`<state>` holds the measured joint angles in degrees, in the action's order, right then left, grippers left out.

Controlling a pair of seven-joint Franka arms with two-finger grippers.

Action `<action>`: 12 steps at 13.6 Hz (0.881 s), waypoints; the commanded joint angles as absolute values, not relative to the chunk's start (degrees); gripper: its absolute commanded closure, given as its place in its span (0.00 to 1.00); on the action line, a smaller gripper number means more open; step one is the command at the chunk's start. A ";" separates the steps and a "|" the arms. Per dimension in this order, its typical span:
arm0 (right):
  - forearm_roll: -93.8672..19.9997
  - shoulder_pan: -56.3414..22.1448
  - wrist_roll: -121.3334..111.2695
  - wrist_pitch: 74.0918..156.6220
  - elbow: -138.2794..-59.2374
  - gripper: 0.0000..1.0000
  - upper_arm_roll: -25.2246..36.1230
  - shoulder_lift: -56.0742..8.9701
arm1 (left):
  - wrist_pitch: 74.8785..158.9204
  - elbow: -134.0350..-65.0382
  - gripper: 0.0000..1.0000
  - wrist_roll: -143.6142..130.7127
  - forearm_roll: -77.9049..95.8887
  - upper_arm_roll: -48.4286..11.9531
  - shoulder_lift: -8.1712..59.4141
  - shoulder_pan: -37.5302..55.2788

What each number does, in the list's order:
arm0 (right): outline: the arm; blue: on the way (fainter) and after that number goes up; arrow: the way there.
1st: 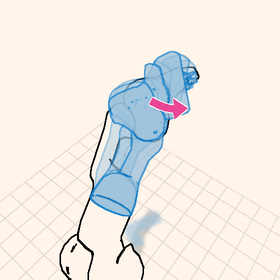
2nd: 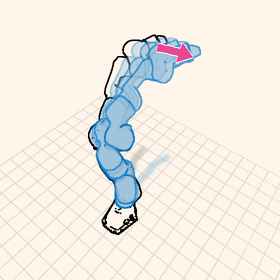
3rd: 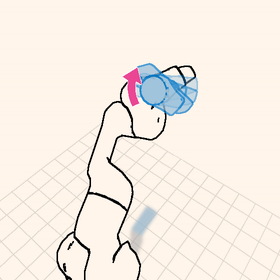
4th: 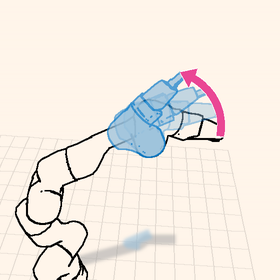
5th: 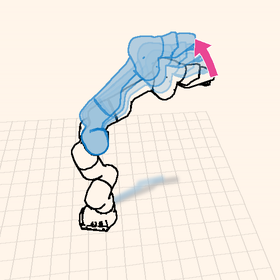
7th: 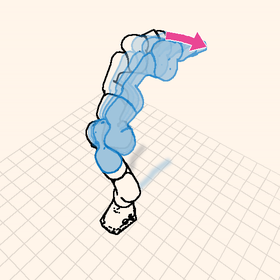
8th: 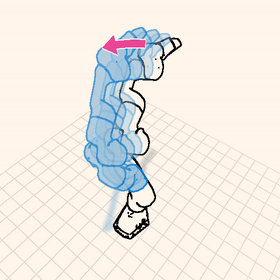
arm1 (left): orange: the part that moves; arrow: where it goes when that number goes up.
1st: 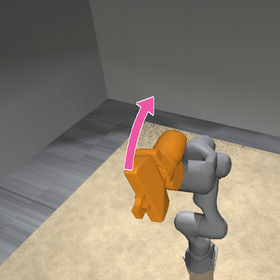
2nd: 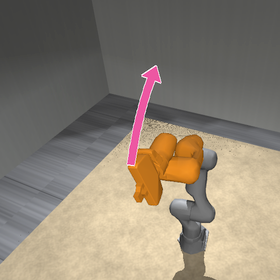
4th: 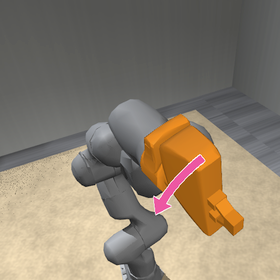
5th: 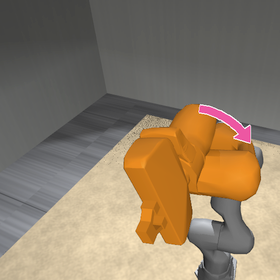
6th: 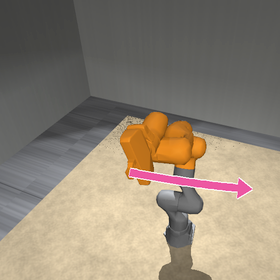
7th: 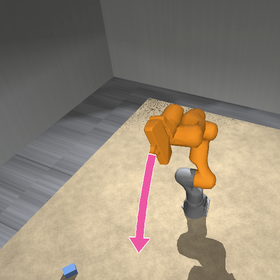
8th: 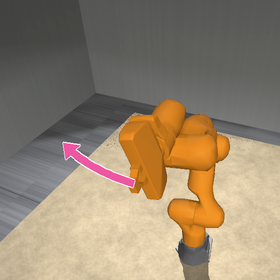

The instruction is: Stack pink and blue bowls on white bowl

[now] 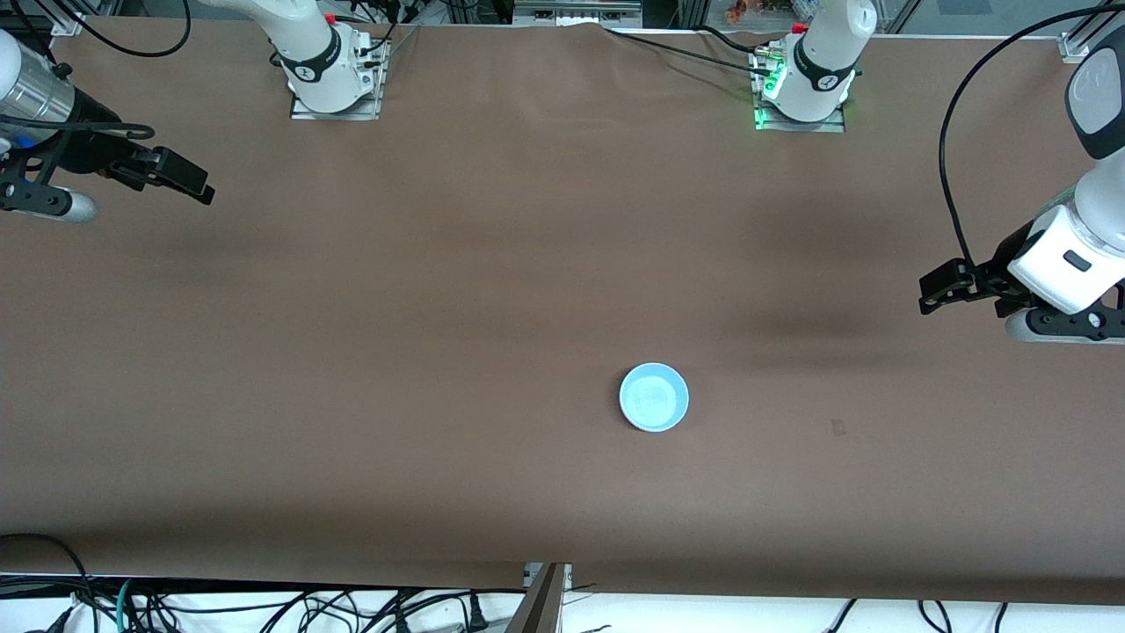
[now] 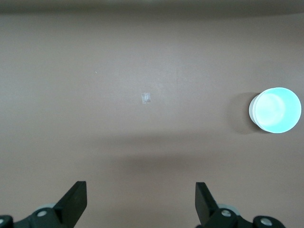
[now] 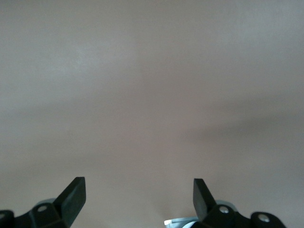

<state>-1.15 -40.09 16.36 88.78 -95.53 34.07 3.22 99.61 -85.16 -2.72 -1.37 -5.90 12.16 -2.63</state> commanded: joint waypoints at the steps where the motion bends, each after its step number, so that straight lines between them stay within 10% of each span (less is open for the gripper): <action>1: 0.35 -40.43 14.07 89.82 -95.02 0.00 34.01 3.43 | 99.40 -84.73 0.00 -1.93 -0.44 -6.15 11.78 -2.81; 5: -0.52 -37.73 10.37 89.74 -89.66 0.00 33.50 -2.62 | 98.79 -84.82 0.00 -2.37 -0.17 -6.59 11.43 -2.20; 10: -0.70 -11.38 10.20 89.21 -89.21 0.00 7.42 -2.29 | 99.32 -84.90 0.00 -1.67 -0.09 -6.24 12.04 -3.16; 12: -0.70 -10.90 10.28 88.86 -89.12 0.00 6.77 -1.93 | 99.23 -85.25 0.00 -1.76 -0.09 -6.50 12.04 -2.90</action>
<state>-0.62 -13.12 11.01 90.01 -90.14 9.03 -2.43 99.58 -85.22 -2.78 -1.37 -6.27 12.14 -2.78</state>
